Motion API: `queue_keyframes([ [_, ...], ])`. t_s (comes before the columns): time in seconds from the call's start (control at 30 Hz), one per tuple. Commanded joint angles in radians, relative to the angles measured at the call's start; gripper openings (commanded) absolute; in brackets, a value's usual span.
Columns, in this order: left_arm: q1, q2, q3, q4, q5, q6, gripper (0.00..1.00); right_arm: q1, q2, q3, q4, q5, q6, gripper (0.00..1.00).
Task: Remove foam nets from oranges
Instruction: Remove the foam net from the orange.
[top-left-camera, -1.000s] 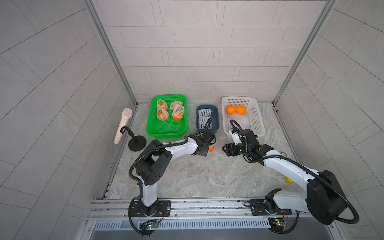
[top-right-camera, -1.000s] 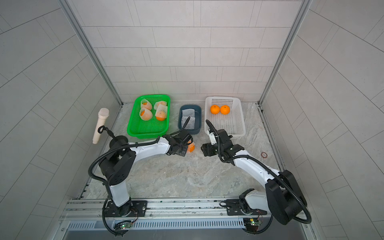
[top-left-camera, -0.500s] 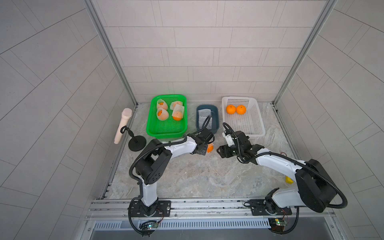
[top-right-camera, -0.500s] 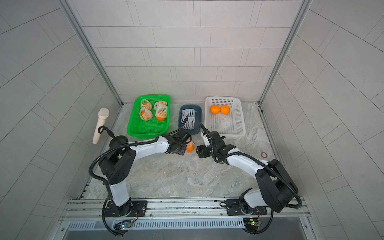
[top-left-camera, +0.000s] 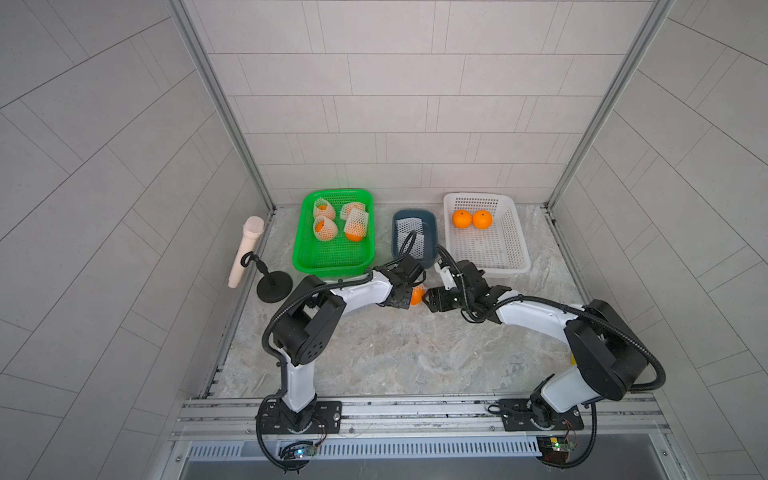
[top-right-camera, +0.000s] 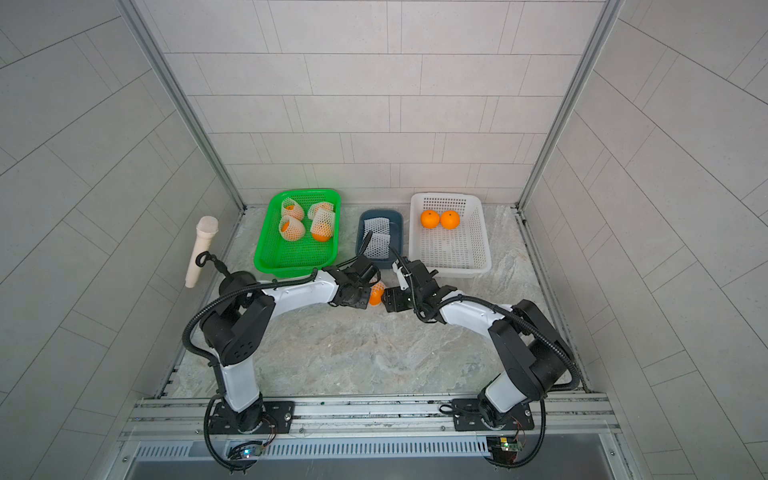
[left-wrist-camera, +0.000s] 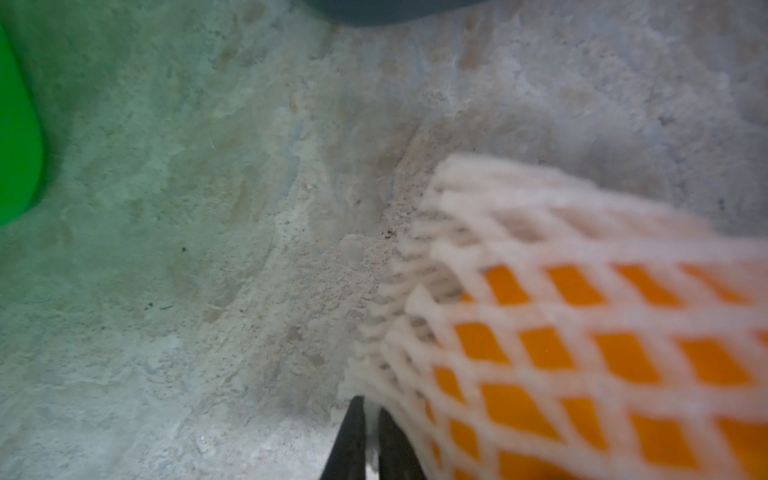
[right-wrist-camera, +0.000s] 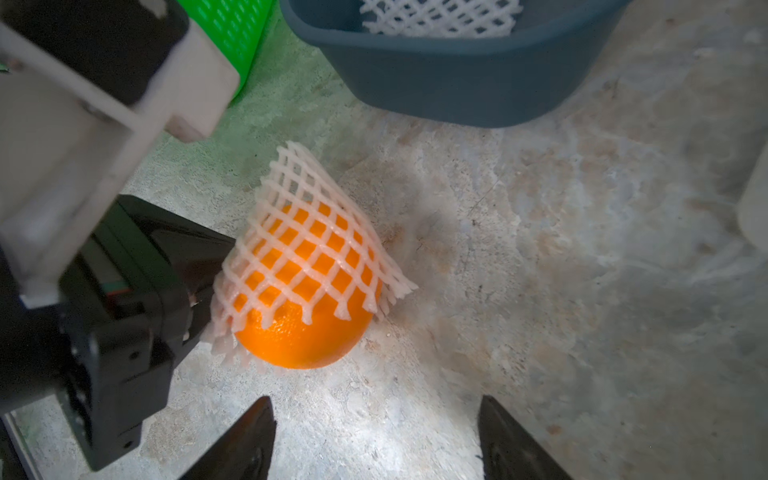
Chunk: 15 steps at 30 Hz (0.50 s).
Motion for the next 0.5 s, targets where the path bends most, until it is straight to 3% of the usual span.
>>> queue_keyframes([
  [0.0,0.002,0.003,-0.006,0.007,0.008,-0.025,0.12,0.017,0.012,0.019,0.053,-0.011,0.053,0.78],
  [0.47,0.004,-0.017,-0.032,0.043,0.048,-0.027,0.11,0.032,0.09,0.05,0.108,-0.012,0.138,0.78],
])
